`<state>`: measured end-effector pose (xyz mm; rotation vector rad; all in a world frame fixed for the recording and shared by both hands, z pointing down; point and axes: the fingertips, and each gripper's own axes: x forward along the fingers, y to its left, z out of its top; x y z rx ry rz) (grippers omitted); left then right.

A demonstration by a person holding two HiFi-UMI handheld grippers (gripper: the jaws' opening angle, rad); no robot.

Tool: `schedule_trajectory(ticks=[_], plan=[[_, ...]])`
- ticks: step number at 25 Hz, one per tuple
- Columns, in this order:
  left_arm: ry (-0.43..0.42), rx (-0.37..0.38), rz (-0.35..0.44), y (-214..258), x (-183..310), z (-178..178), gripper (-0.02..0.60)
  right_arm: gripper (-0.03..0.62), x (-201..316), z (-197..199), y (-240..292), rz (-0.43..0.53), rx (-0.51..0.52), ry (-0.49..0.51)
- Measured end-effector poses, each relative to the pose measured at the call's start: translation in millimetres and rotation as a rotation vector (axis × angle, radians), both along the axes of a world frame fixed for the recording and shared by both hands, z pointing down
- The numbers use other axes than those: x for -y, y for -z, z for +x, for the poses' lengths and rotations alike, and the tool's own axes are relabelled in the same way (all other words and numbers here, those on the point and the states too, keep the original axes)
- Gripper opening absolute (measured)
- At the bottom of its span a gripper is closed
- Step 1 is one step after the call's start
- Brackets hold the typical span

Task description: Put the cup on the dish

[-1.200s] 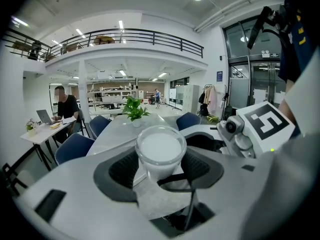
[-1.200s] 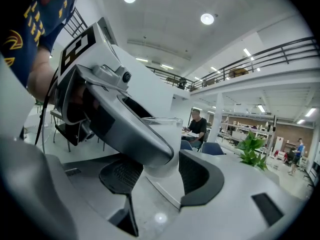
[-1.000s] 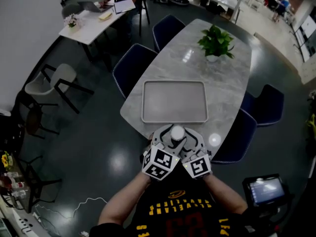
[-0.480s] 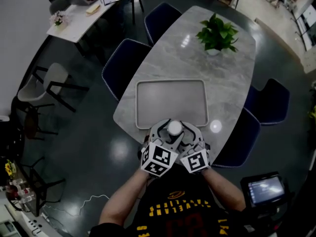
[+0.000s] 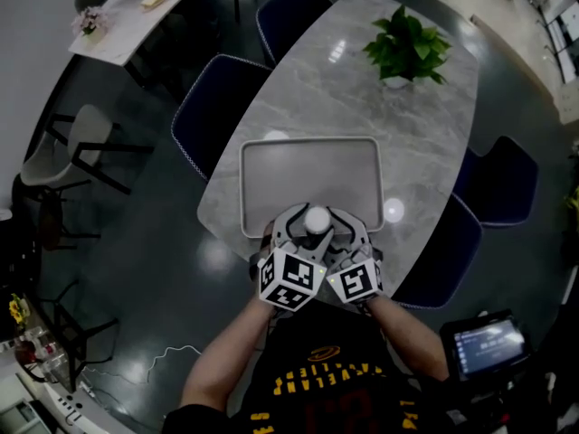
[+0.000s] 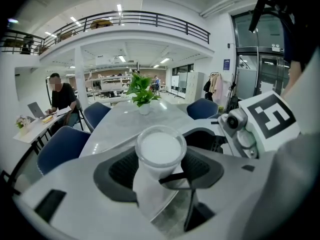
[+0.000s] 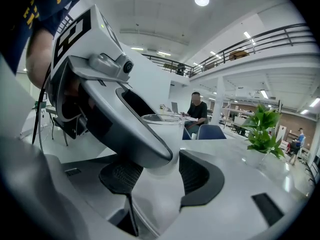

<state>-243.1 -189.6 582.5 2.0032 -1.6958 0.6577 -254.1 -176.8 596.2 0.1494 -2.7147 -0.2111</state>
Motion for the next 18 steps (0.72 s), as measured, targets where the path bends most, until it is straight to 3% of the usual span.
schedule_trajectory(ticks=[18], plan=[[-0.003,0.041,-0.108,-80,51,-32,0.264,0.218,52,-32,-79,-0.037,-0.123,0.003]])
